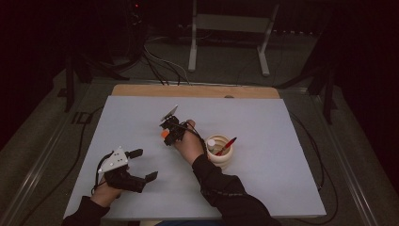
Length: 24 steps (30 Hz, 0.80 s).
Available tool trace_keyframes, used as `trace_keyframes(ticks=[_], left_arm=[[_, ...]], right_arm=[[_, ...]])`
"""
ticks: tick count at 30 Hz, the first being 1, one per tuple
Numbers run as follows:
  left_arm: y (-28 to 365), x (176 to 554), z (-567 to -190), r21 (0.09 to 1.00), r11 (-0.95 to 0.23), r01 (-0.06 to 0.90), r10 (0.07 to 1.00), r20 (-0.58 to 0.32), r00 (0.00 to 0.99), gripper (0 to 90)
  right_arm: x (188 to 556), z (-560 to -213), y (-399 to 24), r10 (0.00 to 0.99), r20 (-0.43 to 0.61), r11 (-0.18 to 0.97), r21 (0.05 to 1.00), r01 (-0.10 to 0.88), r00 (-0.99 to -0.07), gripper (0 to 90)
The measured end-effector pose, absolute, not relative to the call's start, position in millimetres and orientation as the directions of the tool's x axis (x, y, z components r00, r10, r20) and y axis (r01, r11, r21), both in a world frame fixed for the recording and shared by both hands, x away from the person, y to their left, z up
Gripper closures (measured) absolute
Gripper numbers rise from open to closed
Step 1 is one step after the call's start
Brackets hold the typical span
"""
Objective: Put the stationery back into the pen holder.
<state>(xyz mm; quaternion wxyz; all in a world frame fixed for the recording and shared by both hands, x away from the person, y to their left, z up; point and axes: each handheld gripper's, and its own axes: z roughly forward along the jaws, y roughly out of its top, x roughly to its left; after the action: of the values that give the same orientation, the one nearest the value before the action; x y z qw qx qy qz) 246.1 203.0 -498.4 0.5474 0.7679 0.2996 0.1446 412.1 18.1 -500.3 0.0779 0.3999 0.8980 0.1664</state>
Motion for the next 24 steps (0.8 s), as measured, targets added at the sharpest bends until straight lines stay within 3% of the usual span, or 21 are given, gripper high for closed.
trace_keyframes(ticks=[12,20,24], left_arm=[[202.8,247.1,-498.9,0.925,-0.227,0.305,0.621,-0.104,0.777,1.2],[202.1,247.1,-499.1,0.924,-0.232,0.305,0.621,-0.101,0.778,1.2],[202.6,247.6,-499.2,0.924,-0.228,0.307,0.623,-0.104,0.776,1.2]], right_arm=[[416.4,-508.6,26.6,0.694,-0.081,0.709,0.247,0.661,-0.715,63.5],[418.0,-509.2,27.1,0.698,-0.074,0.707,0.234,0.668,-0.712,64.2],[416.1,-506.2,22.1,0.71,-0.043,0.685,0.274,0.675,-0.703,64.6]])
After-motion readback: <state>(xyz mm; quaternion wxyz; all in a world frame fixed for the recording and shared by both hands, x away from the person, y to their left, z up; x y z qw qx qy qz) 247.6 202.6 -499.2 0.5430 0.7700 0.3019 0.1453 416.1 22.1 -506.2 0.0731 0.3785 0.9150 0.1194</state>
